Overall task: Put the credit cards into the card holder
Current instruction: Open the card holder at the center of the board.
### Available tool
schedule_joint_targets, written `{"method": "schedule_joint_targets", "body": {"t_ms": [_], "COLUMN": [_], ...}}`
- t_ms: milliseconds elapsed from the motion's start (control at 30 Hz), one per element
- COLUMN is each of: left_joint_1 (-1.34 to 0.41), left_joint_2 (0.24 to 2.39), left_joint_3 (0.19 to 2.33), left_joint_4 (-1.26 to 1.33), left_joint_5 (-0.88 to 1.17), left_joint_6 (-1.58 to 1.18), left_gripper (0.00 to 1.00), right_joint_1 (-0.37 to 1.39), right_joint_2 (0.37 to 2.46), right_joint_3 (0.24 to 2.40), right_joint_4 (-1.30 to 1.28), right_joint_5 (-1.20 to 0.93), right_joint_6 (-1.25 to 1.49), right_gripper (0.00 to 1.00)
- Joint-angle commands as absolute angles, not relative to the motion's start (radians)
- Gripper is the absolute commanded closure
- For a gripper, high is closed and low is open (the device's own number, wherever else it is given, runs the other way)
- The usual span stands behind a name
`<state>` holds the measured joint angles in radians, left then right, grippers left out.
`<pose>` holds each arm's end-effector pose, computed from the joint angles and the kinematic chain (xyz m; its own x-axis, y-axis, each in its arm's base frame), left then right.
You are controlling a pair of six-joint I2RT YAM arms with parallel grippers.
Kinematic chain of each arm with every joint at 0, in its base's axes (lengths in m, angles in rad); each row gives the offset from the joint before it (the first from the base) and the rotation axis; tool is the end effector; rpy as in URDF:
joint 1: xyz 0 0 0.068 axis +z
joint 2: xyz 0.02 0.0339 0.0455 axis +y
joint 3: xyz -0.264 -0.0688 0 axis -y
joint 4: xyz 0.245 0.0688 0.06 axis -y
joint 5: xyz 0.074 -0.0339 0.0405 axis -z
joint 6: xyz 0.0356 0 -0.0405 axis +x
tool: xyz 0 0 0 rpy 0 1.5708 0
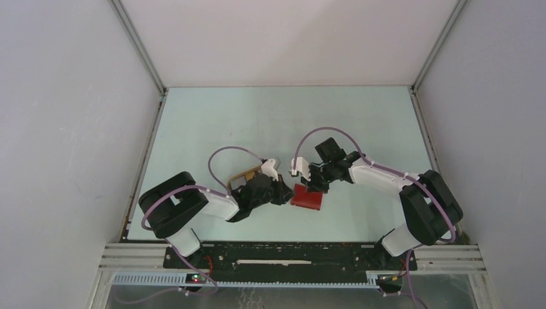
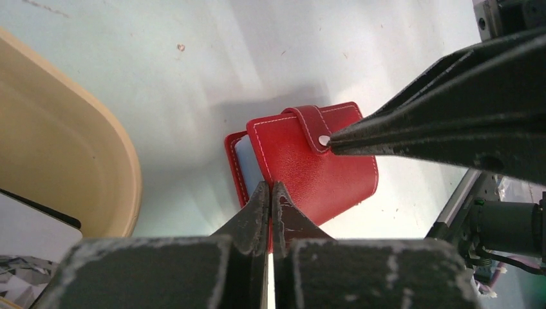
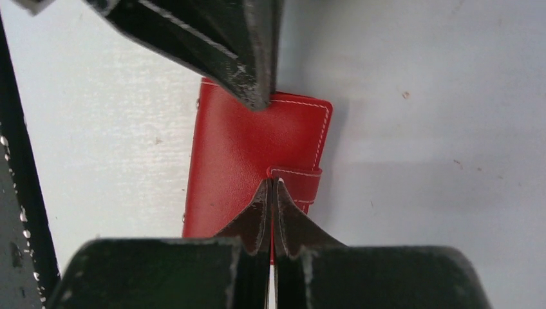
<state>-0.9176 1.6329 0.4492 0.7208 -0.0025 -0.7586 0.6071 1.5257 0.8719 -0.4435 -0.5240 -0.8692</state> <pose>0.1718 -0.2243 0.1238 -0.7423 -0.1619 -0.6502 0.3887 0.6863 -0.6147 0.2254 0.1783 0.1826 0.0486 -0.7714 -0.6344 -0.9981 -0.0128 -0.0609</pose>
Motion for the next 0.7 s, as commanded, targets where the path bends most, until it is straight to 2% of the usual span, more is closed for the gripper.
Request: {"method": "schedule_joint_targets", "body": {"t_ms": [0, 333, 467, 533, 667], "left_joint_1": [-0.926, -0.927, -0.927, -0.927, -0.927], "left_joint_2": [1.591, 1.580, 1.518, 1.465, 1.362], "left_joint_3": [0.433, 0.426, 0.411, 0.398, 0.381], "left_joint_4": [0.676, 0.672, 0.682, 0.681, 0.660], "left_joint_5": [-0.029, -0.012, -0.010, -0.021, -0.046], "left_joint_6": [-0.664, -0.609, -0.562, -0.530, -0.489], "left_gripper": [1.00, 1.00, 1.00, 0.93, 0.64], "right_joint_1": [0.548, 0.483, 0.450, 0.431, 0.394], "right_joint_2": [1.501, 1.555, 1.553, 1.548, 1.516], "right_joint_3": [0.922, 0.965, 0.996, 1.018, 1.051], "right_joint_4": [-0.363, -0.378, -0.448, -0.499, -0.552], "right_joint_5": [-0.470, -0.441, -0.581, -0.670, -0.777], "right_joint_6": [-0.727, -0.624, -0.615, -0.606, -0.567], "right_gripper": [1.00, 1.00, 1.00, 1.00, 1.00]}}
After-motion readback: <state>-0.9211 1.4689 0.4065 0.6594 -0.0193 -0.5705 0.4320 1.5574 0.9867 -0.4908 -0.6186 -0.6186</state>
